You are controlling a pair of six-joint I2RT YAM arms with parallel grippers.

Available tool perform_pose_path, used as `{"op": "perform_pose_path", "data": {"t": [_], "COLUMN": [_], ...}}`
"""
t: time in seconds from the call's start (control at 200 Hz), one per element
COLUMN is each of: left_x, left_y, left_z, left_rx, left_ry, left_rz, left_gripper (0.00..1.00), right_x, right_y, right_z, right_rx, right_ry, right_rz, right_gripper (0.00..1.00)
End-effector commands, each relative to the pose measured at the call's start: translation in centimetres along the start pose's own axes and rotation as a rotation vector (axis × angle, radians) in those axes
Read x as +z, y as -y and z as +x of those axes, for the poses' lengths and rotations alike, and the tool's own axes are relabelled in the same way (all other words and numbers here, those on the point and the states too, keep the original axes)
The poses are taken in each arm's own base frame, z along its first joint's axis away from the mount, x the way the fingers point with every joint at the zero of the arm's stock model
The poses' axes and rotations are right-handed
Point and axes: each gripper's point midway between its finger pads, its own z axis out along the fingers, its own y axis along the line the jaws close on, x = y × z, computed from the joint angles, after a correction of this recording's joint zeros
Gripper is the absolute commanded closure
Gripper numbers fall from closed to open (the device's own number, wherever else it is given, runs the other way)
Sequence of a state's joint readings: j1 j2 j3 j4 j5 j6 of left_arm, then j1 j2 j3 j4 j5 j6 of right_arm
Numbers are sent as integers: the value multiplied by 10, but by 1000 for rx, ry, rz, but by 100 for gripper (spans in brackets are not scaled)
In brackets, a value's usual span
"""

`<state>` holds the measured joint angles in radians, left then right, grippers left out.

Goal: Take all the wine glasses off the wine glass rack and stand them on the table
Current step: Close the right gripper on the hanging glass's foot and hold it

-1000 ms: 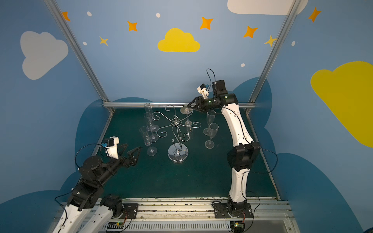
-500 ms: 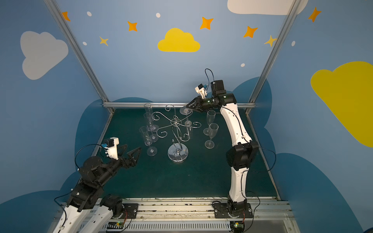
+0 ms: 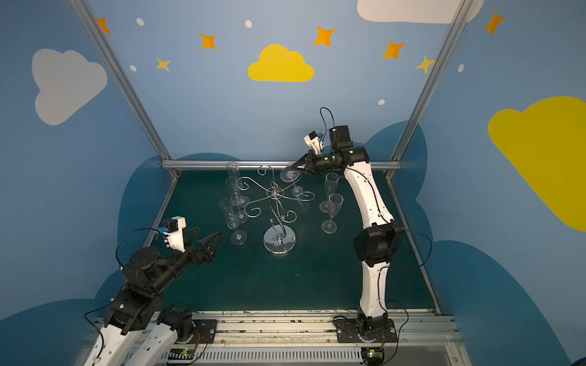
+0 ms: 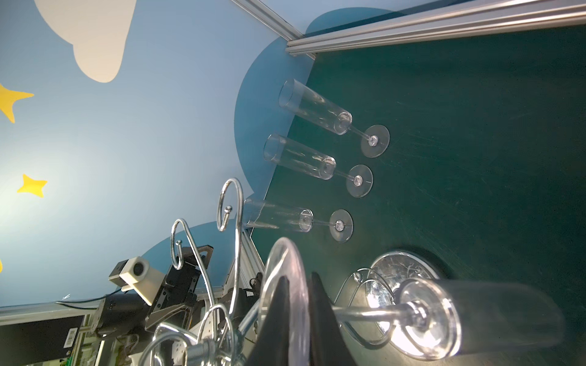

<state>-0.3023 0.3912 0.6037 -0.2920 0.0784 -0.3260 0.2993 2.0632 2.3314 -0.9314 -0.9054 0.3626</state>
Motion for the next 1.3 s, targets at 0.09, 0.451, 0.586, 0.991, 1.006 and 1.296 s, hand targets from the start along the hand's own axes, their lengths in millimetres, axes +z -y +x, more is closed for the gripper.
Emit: {"op": "perform_pose_path", "data": {"t": [0.09, 0.451, 0.586, 0.991, 1.006, 1.296], "left_x": [0, -2, -4, -5, -5, -5], "left_y": [0, 1, 1, 0, 0, 0], "left_z": [3, 1, 0, -1, -1, -1], "left_rx": [-5, -5, -6, -6, -5, -6], "left_ry": [-3, 6, 11, 15, 15, 14], "left_rz": [1, 4, 3, -2, -4, -5], "left_gripper": [0, 1, 1, 1, 1, 0], "right_x": [7, 9, 7, -17, -18, -31], "right_y": [4, -6, -10, -26, -26, -32], "right_z": [4, 3, -1, -24, -25, -33], "right_rx": [12, 32, 40, 87, 90, 128], "right_ry": [-22, -34, -18, 79, 81, 132], "right_rz": [-3, -78, -90, -180, -183, -262], "right_gripper": [95, 100, 100, 100, 100, 100]}}
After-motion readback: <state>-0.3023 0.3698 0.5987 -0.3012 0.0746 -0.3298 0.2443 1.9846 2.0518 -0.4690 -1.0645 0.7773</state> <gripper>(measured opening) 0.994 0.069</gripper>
